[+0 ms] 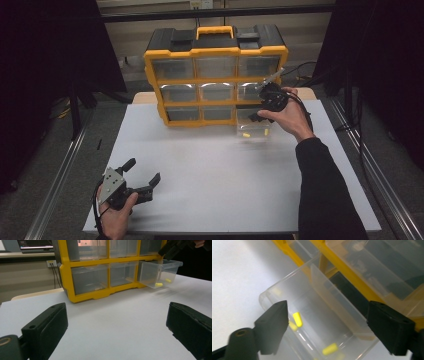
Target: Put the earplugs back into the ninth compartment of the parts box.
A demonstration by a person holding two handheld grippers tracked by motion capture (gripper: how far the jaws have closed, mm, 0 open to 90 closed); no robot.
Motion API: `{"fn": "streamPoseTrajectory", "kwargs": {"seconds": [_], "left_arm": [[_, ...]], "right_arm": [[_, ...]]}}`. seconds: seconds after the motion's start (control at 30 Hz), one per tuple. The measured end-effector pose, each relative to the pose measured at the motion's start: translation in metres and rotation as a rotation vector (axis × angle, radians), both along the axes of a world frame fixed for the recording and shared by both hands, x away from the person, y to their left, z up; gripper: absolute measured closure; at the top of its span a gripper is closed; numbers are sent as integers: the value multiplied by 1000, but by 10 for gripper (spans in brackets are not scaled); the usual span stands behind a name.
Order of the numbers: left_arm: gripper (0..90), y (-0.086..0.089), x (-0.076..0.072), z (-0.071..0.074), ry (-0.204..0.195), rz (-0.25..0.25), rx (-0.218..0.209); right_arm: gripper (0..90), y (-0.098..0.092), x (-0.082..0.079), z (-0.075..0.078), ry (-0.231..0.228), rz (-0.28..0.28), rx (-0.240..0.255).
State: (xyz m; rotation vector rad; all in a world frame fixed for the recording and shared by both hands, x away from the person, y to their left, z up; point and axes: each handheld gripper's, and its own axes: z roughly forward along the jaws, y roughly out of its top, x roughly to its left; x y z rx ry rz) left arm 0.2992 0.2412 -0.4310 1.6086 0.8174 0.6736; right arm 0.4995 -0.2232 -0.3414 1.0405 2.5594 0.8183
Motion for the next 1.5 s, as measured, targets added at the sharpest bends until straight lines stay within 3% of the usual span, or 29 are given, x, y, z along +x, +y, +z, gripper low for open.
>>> {"fn": "streamPoseTrajectory", "kwargs": {"seconds": [0.07, 0.2, 0.37, 0.53, 0.6, 0.83, 1.03, 1.5], "left_arm": [[38, 0, 0, 0, 0, 0, 0], [38, 0, 0, 0, -2, 0, 7], [38, 0, 0, 0, 1, -2, 3], [38, 0, 0, 0, -1, -5, 11], [38, 0, 0, 0, 1, 1, -6], [38, 1, -1, 1, 3, 6, -4], [38, 1, 0, 1, -3, 4, 3], [40, 1, 0, 1, -1, 23, -10]], "right_arm": [[123, 0, -1, 0, 5, -3, 3], [71, -1, -5, -1, -36, -15, 37], [55, -10, -12, -2, -78, -65, 117], [43, -18, -20, -4, -100, -90, 155], [50, -21, -24, -6, -117, -94, 171], [44, -24, -42, -10, -199, -123, 165], [42, -29, -52, -21, -211, -134, 195], [23, -34, -80, -43, -317, -197, 289]]}}
